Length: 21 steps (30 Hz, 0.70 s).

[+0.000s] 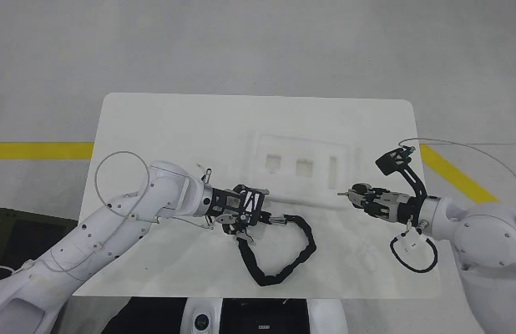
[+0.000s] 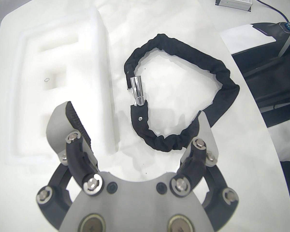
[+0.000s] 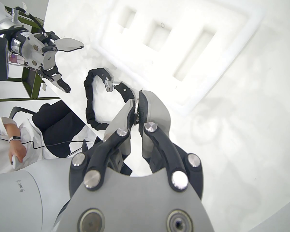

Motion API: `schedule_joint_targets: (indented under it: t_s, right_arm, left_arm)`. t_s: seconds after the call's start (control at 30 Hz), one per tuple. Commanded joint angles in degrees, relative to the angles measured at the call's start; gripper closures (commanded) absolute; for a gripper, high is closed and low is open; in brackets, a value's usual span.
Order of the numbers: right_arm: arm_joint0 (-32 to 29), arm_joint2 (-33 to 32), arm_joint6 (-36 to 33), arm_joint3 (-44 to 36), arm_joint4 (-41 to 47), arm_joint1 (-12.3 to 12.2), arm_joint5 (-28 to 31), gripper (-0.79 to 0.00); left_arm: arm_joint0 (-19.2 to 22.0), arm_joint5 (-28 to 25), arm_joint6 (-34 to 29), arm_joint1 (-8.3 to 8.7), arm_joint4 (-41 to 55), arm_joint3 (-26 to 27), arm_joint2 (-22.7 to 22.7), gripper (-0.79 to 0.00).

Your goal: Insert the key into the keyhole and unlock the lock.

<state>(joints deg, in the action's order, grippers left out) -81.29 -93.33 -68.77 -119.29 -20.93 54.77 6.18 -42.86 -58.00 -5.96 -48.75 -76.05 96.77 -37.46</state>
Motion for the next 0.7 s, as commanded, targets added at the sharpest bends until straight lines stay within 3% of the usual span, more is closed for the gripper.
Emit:
schedule_joint_targets:
  t_s: [0.0, 0.5, 0.67]
  right_arm:
    - [0.0, 0.0, 0.0, 0.0, 0.0, 0.0, 0.0, 0.0]
    - [0.0, 0.0, 0.0, 0.0, 0.0, 0.0, 0.0, 0.0]
    - [0.0, 0.0, 0.0, 0.0, 0.0, 0.0, 0.0, 0.0]
  left_arm:
    - [-0.02, 0.0, -0.02, 0.01, 0.01, 0.02, -0.02, -0.785]
    - [-1.02, 1.91, -0.71, -0.06, -0.25, 0.06, -0.22, -0.785]
    - [-1.77, 2.59, -2.39, -0.86, -1.1, 1.38, 1.24, -0.785]
